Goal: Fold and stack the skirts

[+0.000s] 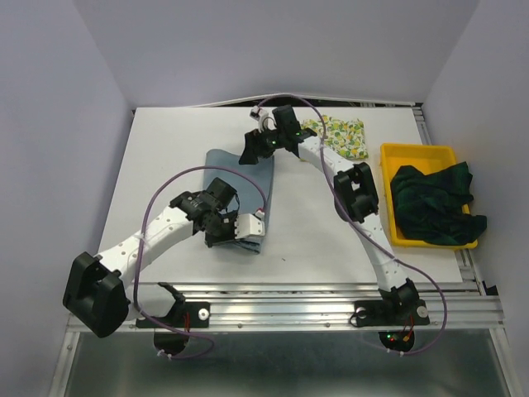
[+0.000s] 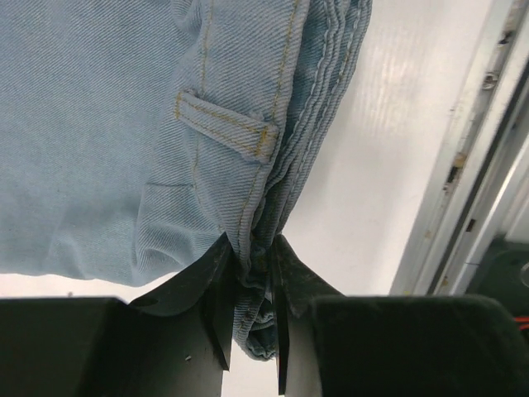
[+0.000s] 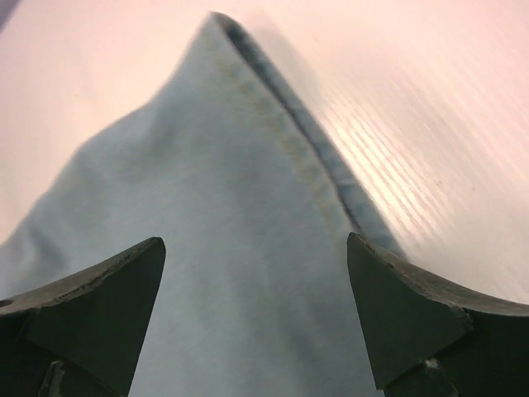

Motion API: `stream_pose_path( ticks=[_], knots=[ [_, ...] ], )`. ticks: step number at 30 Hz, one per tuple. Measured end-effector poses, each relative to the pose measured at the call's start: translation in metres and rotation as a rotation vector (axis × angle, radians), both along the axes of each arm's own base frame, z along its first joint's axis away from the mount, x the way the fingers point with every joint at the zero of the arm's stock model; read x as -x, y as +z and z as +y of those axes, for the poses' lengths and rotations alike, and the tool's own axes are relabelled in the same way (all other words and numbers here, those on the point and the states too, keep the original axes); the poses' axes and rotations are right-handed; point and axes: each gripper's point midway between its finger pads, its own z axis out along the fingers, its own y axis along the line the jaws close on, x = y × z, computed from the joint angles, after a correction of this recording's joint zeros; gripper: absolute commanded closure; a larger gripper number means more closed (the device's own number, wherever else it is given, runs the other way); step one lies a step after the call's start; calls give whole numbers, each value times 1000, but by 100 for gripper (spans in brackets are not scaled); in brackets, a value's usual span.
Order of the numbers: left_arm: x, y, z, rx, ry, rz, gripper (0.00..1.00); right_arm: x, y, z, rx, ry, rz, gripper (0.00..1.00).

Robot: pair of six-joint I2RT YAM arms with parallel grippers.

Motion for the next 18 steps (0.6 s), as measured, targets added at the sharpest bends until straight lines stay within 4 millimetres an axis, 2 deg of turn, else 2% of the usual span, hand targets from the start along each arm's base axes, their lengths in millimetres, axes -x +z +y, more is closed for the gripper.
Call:
stream_pose_path(
  ticks=[3,5,8,9,12,15,18],
  knots=[
    [9,8,-3,19,-18,39,100,-8,-36,-2,45,-33,9,5],
    [13,12,-5,26,-33,55,100,-12,-41,-1,40,-30,-14,8],
    [20,19,-7,33,-50,82,100,-14,-41,1,37,-15,-51,31],
    [22,22,-7,36,-52,90,100,-12,-45,1,43,-6,-56,42],
    [23,35,-10,50,-49,100,100,-3,-55,4,46,38,-67,57],
    [16,58,-18,81,-34,85,100,21,-60,7,47,109,-57,64],
    [2,80,-27,114,-10,54,100,47,-61,11,50,178,-45,67]
  ],
)
